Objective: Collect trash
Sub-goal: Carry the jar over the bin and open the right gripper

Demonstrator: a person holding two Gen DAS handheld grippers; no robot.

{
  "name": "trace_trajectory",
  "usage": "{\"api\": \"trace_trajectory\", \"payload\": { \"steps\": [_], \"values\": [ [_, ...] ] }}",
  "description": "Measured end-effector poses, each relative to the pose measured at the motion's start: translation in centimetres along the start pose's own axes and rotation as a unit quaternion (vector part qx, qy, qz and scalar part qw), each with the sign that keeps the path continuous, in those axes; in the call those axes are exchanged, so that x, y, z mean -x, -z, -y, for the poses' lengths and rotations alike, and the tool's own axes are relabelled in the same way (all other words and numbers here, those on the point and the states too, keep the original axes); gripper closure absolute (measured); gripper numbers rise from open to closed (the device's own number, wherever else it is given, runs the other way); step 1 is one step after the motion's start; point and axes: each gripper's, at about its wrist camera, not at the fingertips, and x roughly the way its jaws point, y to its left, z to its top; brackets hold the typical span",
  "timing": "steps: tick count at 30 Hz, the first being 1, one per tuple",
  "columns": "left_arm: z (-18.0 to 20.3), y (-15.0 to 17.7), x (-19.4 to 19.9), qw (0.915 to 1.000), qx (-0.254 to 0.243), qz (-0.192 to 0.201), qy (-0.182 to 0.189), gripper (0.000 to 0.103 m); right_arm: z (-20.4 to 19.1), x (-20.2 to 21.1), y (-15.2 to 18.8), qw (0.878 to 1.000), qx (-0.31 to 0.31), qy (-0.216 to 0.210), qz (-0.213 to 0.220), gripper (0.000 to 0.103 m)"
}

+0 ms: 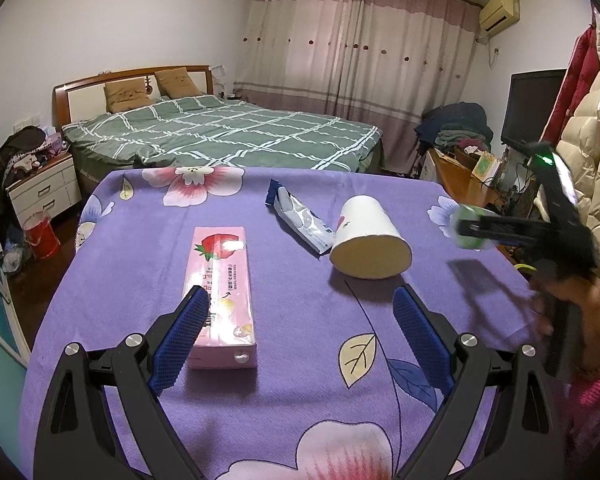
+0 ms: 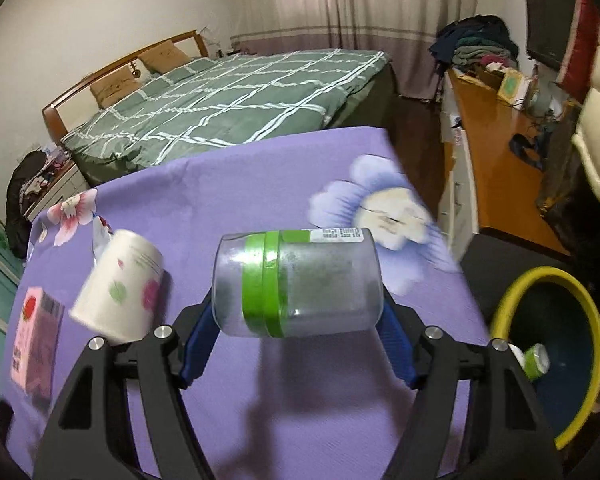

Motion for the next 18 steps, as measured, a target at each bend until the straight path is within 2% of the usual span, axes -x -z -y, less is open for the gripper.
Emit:
{"api": "trace_trajectory", "payload": {
  "steps": [4, 9, 18],
  "values": [
    [0.2, 0.0, -0.1, 1.0, -0.007, -0.002, 0.0, 0.011, 3.6, 2.2, 1.4, 0.999, -0.016, 0.025, 0.014, 0.035],
    [0.5, 0.2, -0.3, 0.9999, -0.014, -0.006, 0.001, 0.011, 9.8, 4.4, 2.8, 0.995, -0.066, 0.066, 0.024, 0.035],
    [1.0, 0.3, -0.5, 0.9996, -0.026, -0.01, 0.003, 0.011, 19.1, 4.6, 4.9, 0.979, -0.141, 0.149, 0.008, 0.035]
  ]
}}
